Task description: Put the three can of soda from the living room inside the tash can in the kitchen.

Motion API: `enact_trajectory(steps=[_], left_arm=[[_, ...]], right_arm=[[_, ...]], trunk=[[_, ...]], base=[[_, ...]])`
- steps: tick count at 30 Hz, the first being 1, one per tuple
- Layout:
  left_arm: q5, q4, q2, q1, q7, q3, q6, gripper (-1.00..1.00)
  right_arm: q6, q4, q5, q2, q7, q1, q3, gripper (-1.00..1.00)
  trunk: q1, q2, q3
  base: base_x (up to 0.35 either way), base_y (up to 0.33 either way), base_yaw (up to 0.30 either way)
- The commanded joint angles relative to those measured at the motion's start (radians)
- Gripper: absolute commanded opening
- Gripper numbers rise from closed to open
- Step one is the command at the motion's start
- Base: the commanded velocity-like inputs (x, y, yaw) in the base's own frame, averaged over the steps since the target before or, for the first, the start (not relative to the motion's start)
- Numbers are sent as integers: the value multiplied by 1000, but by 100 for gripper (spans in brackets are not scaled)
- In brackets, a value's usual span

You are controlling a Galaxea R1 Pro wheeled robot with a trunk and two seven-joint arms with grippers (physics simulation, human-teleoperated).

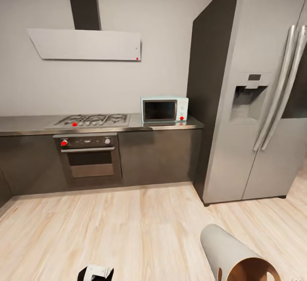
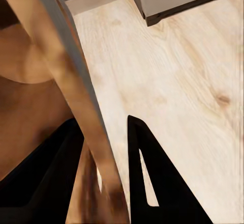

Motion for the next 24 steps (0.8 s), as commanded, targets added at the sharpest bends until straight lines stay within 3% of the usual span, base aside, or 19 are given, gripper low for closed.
enact_trajectory(steps=[1, 11, 24], left_arm=[[0, 0, 0, 0, 0, 0, 0, 100], [0, 0, 1, 0, -1, 1, 0, 100], [0, 0, 1, 0, -2, 2, 0, 100]], right_arm=[[-2, -2, -7, 0, 6, -1, -8, -100], [-6, -2, -7, 0, 3, 0, -8, -100], [-6, -2, -7, 0, 2, 1, -8, -100]], trunk=[[0, 0, 0], [0, 0, -6], [0, 0, -13]], base=[[157, -249, -220], [110, -214, -220], [-238, -167, -220]])
